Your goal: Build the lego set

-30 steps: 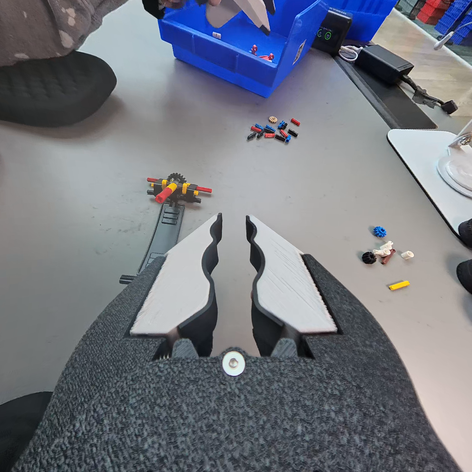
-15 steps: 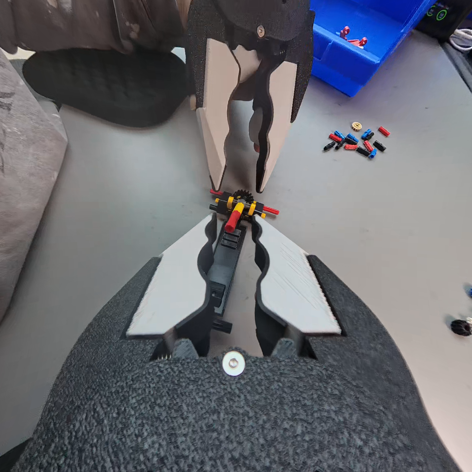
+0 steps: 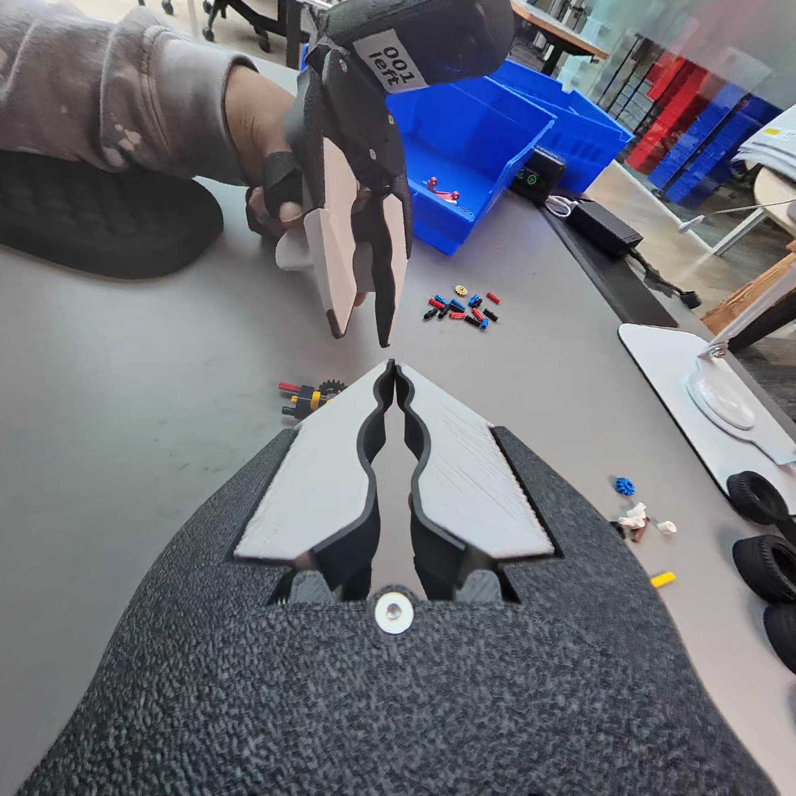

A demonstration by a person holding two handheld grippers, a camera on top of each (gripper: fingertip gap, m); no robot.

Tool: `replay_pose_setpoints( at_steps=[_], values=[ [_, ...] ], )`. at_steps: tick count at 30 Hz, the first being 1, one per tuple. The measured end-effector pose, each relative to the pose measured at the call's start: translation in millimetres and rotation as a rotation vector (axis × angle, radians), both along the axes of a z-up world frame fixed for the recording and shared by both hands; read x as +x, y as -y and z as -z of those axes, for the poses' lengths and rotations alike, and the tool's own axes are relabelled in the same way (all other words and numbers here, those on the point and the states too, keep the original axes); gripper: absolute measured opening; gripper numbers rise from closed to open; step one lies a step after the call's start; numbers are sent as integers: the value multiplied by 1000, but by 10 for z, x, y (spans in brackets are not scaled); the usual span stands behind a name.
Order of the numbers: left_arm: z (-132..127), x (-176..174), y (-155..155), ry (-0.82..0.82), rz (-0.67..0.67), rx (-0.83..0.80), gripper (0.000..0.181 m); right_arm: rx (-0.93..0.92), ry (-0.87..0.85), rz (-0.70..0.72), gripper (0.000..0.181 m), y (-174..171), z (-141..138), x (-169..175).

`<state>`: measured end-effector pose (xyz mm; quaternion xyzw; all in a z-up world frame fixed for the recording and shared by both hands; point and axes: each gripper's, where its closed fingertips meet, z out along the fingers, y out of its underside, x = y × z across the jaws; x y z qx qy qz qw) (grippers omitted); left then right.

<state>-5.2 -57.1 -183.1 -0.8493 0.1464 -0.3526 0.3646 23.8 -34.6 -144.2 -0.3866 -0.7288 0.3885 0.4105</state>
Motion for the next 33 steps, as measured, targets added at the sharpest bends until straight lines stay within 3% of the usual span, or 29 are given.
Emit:
replay_pose_setpoints(
  at_steps=[1, 2, 6, 7, 9, 11, 15, 19, 22, 26, 33],
  values=[
    [29, -8, 4, -28, 0, -1, 33, -12, 22, -15, 0, 26, 35, 17],
    [54, -11, 5, -53, 2, 1, 32, -30, 53, -36, 0, 69, 76, 40],
    [96, -3, 1, -80, 4, -5, 31, -48, 222, -73, 29, 184, 332, 99],
    [98, -4, -1, -80, 2, -6, 31, -20, 251, -65, 28, 174, 413, 101],
    [89, -14, -5, -73, -3, -5, 30, 33, 271, -46, 6, 145, 513, 85],
    [68, -30, -14, -59, -11, -1, 30, 60, 274, -60, 4, 158, 537, 94],
    [-55, -124, -83, 13, -70, 33, 31, 64, 136, 1, 4, 23, 300, 5],
    [-406, -154, -142, 245, -114, 102, 33, 95, -129, 112, 4, -172, -137, -91],
    [-680, -60, -146, 421, -102, 147, 32, 217, -295, 182, 4, -253, -371, -102],
    [-843, 36, -201, 536, -129, 179, 25, 402, -435, 222, 4, -196, -507, -105],
    [-857, 22, -196, 483, -150, 240, 13, 683, -536, 224, 4, -64, -559, -77]
  ],
)
